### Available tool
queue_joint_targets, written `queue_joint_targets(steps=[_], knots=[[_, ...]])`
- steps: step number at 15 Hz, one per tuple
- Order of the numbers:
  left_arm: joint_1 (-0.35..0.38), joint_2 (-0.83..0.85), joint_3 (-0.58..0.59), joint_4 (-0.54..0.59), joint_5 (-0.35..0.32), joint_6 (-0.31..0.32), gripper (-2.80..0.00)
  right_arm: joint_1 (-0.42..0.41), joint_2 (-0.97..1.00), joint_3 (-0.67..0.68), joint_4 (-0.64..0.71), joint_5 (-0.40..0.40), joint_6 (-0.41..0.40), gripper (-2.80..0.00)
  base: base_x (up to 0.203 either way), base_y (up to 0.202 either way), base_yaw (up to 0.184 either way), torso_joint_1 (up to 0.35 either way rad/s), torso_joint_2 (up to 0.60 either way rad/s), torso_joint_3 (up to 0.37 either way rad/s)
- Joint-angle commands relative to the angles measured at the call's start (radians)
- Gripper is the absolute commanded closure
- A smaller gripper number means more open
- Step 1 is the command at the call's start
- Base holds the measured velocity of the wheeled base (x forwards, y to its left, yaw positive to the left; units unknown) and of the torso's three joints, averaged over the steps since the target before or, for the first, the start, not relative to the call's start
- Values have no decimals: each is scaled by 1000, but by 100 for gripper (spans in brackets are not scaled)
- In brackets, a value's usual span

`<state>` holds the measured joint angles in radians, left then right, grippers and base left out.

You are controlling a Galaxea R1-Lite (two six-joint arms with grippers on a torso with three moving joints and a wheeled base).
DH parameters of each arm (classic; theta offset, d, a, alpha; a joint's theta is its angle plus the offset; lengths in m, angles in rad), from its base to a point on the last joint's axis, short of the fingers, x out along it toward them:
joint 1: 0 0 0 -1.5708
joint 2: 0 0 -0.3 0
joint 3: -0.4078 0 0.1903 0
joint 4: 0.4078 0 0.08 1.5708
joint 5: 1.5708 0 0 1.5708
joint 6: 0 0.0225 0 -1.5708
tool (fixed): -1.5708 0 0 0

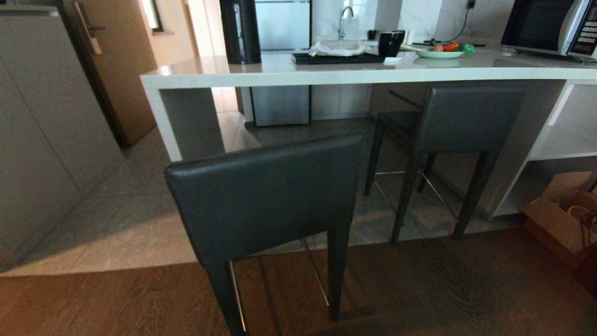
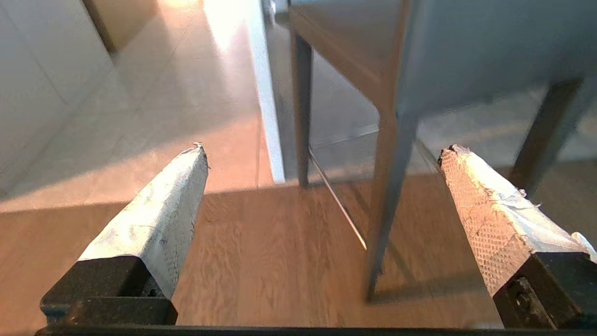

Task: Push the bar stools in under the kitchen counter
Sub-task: Pull the gray chair out from under the dining table

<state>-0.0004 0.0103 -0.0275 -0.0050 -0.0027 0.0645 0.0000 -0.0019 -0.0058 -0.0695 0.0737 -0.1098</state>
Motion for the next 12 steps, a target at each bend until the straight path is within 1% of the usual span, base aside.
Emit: queue_joint_targets(steps=[1, 3, 4, 5, 7, 8, 9, 12], knots=[[0, -4, 29, 11, -26, 8, -280, 1, 1, 4, 10, -4, 12, -280, 0, 0, 0, 0, 0, 0], [-3, -4, 29, 8, -31, 11, -280, 2, 1, 6, 10, -20, 40, -280, 0, 0, 0, 0, 0, 0], [-3, -4, 29, 10, -31, 12, -280, 2, 2, 6, 36, -62, 52, -280, 0, 0, 0, 0, 0, 0], [-3, -4, 27, 15, -35, 12, -280, 2, 2, 6, 64, -75, 57, -280, 0, 0, 0, 0, 0, 0], [-3, -2, 8, 51, -24, 11, -280, 2, 2, 7, 54, -73, 46, -280, 0, 0, 0, 0, 0, 0], [-2, -1, -5, 99, -18, 13, -280, 2, 2, 6, 56, -67, 21, -280, 0, 0, 0, 0, 0, 0], [-3, -1, -11, 117, -17, 12, -280, 2, 2, 7, 60, -58, 10, -280, 0, 0, 0, 0, 0, 0], [-3, -1, -11, 117, -16, -3, -280, 2, 2, 6, 71, -58, 18, -280, 0, 0, 0, 0, 0, 0]])
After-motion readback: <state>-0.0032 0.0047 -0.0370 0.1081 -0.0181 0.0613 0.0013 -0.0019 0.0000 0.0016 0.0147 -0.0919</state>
